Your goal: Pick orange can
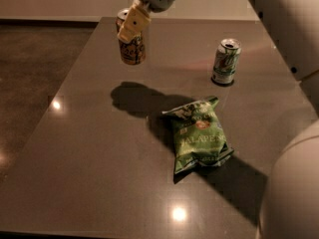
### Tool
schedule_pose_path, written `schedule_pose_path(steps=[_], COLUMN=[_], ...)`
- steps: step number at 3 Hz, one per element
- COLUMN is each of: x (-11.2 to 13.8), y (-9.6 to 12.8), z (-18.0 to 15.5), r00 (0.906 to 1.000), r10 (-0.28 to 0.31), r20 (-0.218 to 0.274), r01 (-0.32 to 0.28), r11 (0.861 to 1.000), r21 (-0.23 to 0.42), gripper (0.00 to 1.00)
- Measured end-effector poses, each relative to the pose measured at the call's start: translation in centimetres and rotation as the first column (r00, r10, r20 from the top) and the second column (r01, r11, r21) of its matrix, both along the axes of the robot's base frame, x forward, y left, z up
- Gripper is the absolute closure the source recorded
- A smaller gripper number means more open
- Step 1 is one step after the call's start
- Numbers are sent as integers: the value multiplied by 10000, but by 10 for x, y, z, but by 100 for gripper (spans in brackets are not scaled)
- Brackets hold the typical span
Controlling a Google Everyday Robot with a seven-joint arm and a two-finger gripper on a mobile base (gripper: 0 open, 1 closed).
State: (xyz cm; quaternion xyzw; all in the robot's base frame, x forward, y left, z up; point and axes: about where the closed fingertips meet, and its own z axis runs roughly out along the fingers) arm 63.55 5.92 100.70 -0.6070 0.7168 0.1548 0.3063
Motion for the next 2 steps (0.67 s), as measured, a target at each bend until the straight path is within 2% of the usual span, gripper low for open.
schedule_pose_path(steps=[1, 2], x=[-20, -21], y=[3, 3], z=[22, 23], r00=[9974, 9970], r10=[624, 670], r20=[355, 380], r01=[-624, -671], r11=[9980, 9977], r21=[11, 2], gripper=[100, 100])
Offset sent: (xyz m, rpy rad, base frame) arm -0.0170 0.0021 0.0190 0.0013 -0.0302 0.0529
